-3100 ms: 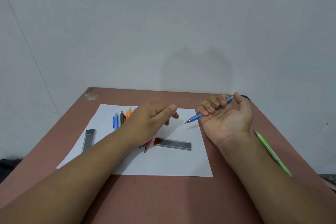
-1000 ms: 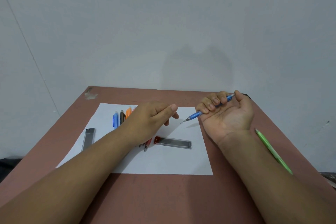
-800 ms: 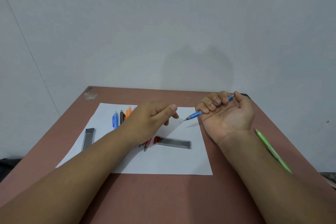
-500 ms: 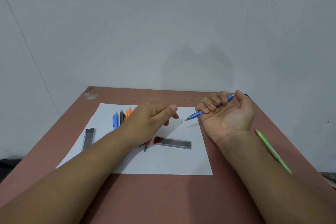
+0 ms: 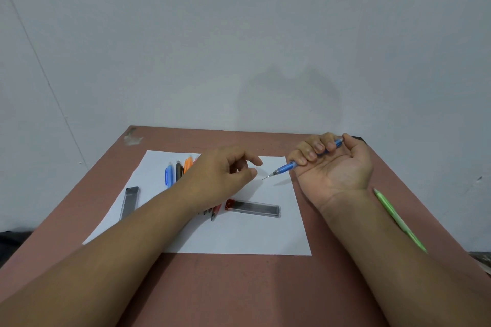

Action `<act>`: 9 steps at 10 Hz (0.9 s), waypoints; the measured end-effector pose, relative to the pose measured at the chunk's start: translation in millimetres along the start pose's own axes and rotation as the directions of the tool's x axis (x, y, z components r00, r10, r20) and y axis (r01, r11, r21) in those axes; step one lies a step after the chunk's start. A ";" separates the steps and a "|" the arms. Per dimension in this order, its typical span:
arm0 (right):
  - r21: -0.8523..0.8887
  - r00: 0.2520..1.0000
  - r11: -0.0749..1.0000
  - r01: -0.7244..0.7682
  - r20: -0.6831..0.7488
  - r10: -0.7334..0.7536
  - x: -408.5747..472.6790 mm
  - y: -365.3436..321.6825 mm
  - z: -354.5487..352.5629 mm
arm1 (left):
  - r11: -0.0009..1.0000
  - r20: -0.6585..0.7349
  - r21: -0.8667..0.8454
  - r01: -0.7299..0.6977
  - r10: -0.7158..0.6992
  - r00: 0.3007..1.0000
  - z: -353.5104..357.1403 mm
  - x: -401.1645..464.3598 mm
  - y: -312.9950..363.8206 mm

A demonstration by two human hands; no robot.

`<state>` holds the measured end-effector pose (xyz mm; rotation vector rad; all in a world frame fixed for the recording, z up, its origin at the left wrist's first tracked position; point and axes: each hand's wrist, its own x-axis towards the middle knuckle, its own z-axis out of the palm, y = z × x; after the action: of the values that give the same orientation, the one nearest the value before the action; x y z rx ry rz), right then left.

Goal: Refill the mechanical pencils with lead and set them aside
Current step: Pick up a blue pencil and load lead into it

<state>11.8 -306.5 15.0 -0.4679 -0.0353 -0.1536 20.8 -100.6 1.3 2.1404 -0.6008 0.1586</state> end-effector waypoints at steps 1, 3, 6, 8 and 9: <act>0.000 1.000 1.000 -0.001 -0.001 0.001 1.1 -0.7 -0.8 | 1.000 0.020 0.020 0.006 -0.007 1.000 -1.2 -0.7 2.0; 0.006 1.000 1.000 0.000 0.000 0.000 2.2 -1.0 -1.4 | 0.999 0.039 0.042 0.020 -0.021 0.999 -1.9 -1.2 3.8; 0.003 1.000 1.000 -0.004 -0.010 0.004 0.9 -0.8 0.9 | 0.998 0.047 0.063 0.008 -0.011 0.999 -1.7 -1.1 2.9; 0.000 1.000 1.000 -0.006 -0.003 0.006 1.9 -0.7 0.1 | 0.997 0.067 0.071 -0.010 0.005 0.998 -2.3 -0.8 2.1; -0.002 1.000 1.000 -0.005 -0.006 0.005 1.5 -1.1 -0.2 | 0.998 0.070 0.065 -0.014 0.010 0.997 -1.7 -0.5 1.4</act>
<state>13.1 -307.8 15.5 -0.4693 -0.0279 -0.1500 19.9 -99.8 3.2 2.2135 -0.6571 0.1118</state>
